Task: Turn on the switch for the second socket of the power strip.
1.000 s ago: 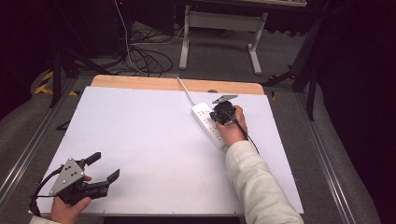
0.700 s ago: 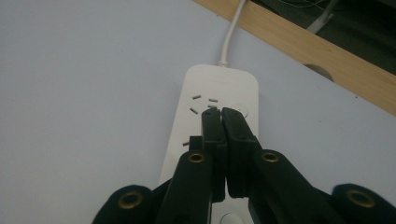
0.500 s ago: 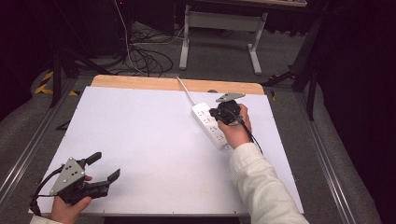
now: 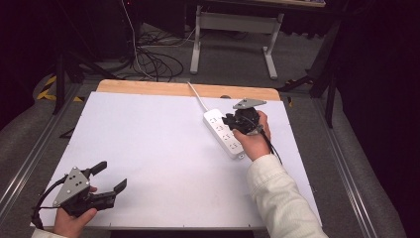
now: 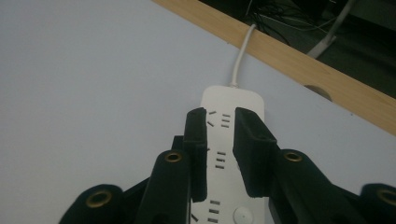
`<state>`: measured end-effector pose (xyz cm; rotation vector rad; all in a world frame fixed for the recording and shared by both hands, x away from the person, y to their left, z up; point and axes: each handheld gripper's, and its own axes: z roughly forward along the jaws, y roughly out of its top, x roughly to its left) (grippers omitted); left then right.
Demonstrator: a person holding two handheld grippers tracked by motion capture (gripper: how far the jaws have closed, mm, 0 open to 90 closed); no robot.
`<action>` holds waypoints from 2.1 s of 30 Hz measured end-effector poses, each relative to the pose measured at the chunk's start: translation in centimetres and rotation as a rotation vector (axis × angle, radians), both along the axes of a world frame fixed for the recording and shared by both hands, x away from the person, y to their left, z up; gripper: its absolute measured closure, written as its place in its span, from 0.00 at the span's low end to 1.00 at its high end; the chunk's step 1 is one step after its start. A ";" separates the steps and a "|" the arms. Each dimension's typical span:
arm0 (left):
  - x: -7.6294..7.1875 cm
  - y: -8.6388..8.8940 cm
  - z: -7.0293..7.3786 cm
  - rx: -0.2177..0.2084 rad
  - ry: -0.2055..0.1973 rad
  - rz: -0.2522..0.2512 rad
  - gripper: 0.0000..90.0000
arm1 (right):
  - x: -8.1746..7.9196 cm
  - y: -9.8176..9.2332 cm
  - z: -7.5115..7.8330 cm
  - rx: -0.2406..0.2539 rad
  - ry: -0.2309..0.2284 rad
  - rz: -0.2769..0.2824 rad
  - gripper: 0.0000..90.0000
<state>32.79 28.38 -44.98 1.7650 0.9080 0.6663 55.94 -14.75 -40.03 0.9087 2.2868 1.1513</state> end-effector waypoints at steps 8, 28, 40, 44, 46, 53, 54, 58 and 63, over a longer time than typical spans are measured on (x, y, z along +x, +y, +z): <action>0.0 0.0 0.0 -0.001 0.003 0.010 0.18 | -2.6 -1.0 1.6 0.039 -0.036 0.029 0.67; 0.1 -0.1 -0.1 -0.012 0.004 0.011 0.18 | -9.7 -4.0 2.7 0.116 -0.076 0.099 0.29; 0.1 -0.1 -0.1 -0.003 0.007 0.010 0.18 | -12.8 -5.6 1.2 0.194 -0.058 0.163 0.24; 0.1 -0.1 -0.1 -0.003 0.007 0.008 0.18 | -13.4 -5.9 0.6 0.171 -0.050 0.177 0.16; 0.1 -0.1 -0.1 -0.003 0.009 0.006 0.18 | -13.7 -5.9 0.3 0.162 -0.048 0.184 0.15; 0.1 -0.1 -0.1 -0.008 0.005 0.004 0.18 | -14.2 -5.9 -1.7 0.178 -0.046 0.217 0.10; 0.0 0.0 0.0 -0.005 0.005 0.005 0.18 | -14.3 -5.9 -2.0 0.181 -0.051 0.224 0.10; 0.1 0.0 -0.1 -0.010 0.004 0.010 0.18 | -15.0 -6.4 -3.6 0.245 -0.029 0.260 0.07; 0.1 0.0 -0.1 -0.005 0.005 0.005 0.19 | -15.7 -7.0 -5.2 0.239 -0.022 0.249 0.07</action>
